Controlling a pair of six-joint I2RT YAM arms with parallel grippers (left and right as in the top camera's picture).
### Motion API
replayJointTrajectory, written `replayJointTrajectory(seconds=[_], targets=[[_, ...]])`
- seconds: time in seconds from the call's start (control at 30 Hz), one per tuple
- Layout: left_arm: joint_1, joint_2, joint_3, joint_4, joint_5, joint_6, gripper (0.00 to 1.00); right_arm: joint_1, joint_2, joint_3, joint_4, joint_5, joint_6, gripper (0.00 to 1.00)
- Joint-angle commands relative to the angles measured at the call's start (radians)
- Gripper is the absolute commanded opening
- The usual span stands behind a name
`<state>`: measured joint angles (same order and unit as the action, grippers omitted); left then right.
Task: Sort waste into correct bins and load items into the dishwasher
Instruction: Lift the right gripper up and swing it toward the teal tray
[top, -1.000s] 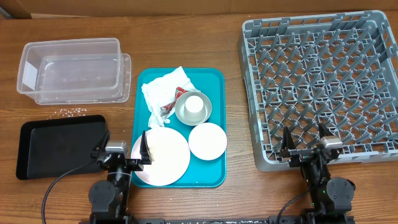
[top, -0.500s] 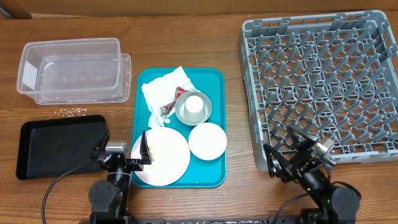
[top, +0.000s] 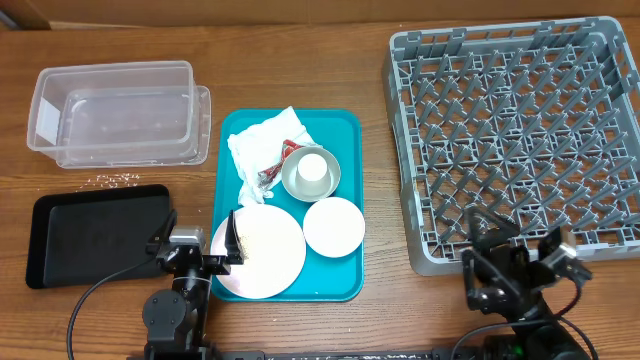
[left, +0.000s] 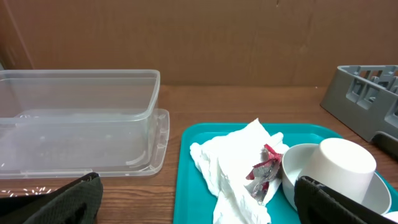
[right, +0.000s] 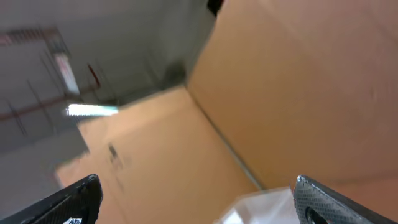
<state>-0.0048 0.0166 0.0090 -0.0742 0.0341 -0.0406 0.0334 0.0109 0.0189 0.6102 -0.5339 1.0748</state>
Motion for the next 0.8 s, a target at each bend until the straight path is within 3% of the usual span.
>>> replayJointTrajectory(seconds=[0.0,0.07,0.2,0.47,0.77], targets=[[0.004,-0.011,-0.004,-0.001,0.007,0.026,1.0,-0.001,-0.006,0.041,-0.005,0.166,0.061,1.0],[0.004,-0.011,-0.004,-0.001,0.007,0.026,1.0,-0.001,0.008,0.096,-0.038,0.185,0.016,1.0],[0.004,-0.011,-0.004,-0.001,0.007,0.026,1.0,-0.001,0.077,0.273,-0.231,0.1,-0.207,0.99],[0.004,-0.011,-0.004,-0.001,0.007,0.026,1.0,-0.001,0.391,0.75,-0.891,0.032,-0.568,1.0],[0.004,-0.011,-0.004,-0.001,0.007,0.026,1.0,0.027,0.763,1.181,-1.334,-0.002,-0.775,1.0]])
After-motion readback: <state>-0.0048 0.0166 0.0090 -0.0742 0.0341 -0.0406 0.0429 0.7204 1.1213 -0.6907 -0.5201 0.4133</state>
